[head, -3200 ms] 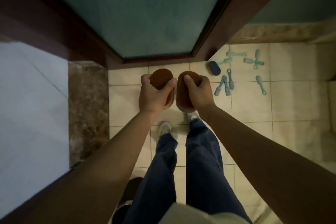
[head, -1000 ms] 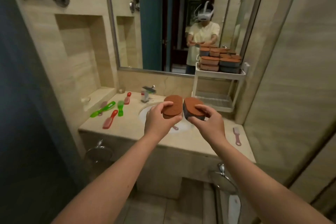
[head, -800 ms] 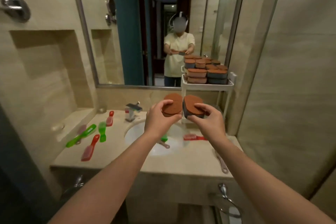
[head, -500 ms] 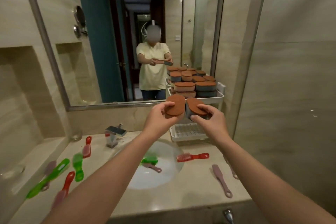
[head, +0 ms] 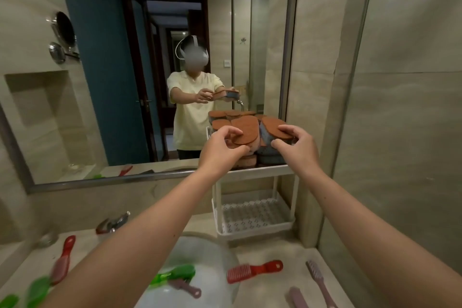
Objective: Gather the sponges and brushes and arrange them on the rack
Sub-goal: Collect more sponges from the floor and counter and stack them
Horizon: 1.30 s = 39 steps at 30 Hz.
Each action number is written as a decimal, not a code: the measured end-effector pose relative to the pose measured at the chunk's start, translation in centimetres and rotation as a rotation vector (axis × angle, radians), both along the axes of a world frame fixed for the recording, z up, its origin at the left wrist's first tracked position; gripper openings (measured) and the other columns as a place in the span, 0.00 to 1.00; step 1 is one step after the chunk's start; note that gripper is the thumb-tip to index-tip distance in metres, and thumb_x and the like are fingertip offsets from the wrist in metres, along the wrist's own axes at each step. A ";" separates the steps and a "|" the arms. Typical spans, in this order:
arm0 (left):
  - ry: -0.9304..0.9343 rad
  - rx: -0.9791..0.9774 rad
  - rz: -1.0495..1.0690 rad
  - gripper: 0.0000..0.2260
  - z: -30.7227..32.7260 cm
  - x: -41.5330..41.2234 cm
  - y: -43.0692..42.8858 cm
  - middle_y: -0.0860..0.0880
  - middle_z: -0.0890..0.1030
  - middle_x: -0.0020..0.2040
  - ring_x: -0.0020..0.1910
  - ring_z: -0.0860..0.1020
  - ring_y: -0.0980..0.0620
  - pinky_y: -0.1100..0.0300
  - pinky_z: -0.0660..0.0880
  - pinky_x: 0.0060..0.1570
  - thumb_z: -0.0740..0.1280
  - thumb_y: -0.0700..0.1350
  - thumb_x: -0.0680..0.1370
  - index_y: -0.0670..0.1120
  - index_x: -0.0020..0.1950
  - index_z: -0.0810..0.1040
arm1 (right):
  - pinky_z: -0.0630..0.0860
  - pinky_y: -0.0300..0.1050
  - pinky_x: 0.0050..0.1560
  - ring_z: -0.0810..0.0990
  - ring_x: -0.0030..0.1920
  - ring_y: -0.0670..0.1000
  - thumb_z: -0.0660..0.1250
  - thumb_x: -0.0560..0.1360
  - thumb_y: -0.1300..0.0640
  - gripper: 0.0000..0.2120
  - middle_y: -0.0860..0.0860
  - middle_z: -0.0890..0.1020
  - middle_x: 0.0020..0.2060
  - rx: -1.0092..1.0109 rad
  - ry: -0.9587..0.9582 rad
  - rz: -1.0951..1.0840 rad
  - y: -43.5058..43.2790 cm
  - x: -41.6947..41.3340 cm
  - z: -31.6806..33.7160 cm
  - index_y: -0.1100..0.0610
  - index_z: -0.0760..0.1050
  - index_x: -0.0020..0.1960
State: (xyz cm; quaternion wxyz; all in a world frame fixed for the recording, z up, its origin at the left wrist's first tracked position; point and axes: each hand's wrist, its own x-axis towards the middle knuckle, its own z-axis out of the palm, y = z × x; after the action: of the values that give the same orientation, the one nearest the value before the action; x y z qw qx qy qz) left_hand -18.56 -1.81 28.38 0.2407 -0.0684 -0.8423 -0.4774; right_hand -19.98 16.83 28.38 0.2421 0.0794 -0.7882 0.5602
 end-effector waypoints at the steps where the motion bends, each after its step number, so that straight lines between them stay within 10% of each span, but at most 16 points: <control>1: 0.006 -0.013 0.004 0.16 0.4 -1.6 0.4 0.57 0.79 0.53 0.49 0.79 0.57 0.51 0.79 0.51 0.75 0.52 0.67 0.60 0.52 0.76 | 0.77 0.48 0.59 0.77 0.58 0.47 0.72 0.69 0.55 0.21 0.47 0.79 0.58 0.006 0.006 -0.007 0.5 -1.6 0.4 0.49 0.78 0.62; 6: 0.086 -0.130 0.053 0.16 1.8 -9.6 2.2 0.60 0.80 0.53 0.53 0.78 0.58 0.49 0.76 0.57 0.73 0.58 0.68 0.60 0.54 0.76 | 0.78 0.50 0.59 0.77 0.59 0.49 0.73 0.70 0.55 0.22 0.48 0.79 0.61 -0.018 0.004 -0.002 2.3 -9.5 1.5 0.49 0.77 0.64; 14: 0.089 -0.469 0.283 0.19 1.5 -19.3 4.7 0.57 0.80 0.50 0.64 0.70 0.51 0.39 0.41 0.74 0.68 0.67 0.68 0.58 0.52 0.76 | 0.75 0.49 0.62 0.77 0.60 0.51 0.71 0.71 0.55 0.21 0.49 0.78 0.61 0.034 -0.104 -0.019 3.5 -20.3 0.3 0.49 0.75 0.63; 31: 0.024 -0.862 0.454 0.28 -0.3 -22.9 5.9 0.46 0.78 0.56 0.65 0.68 0.42 0.38 0.42 0.74 0.61 0.70 0.66 0.53 0.57 0.75 | 0.68 0.40 0.48 0.69 0.50 0.45 0.73 0.68 0.53 0.16 0.48 0.72 0.60 0.267 -0.125 -0.108 3.5 -23.4 -1.7 0.50 0.75 0.55; 39: -0.068 -0.867 0.455 0.28 0.2 -21.2 6.1 0.45 0.70 0.65 0.72 0.59 0.41 0.35 0.35 0.71 0.62 0.69 0.67 0.53 0.61 0.74 | 0.73 0.48 0.57 0.72 0.62 0.54 0.70 0.69 0.49 0.22 0.50 0.68 0.65 0.351 -0.191 -0.066 3.4 -22.1 -1.3 0.49 0.71 0.61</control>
State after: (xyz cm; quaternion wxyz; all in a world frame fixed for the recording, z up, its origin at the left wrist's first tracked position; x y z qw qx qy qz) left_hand -39.75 4.27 28.59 0.2606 0.0389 -0.9645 -0.0201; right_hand -42.13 20.23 27.08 0.1668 0.0411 -0.8954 0.4109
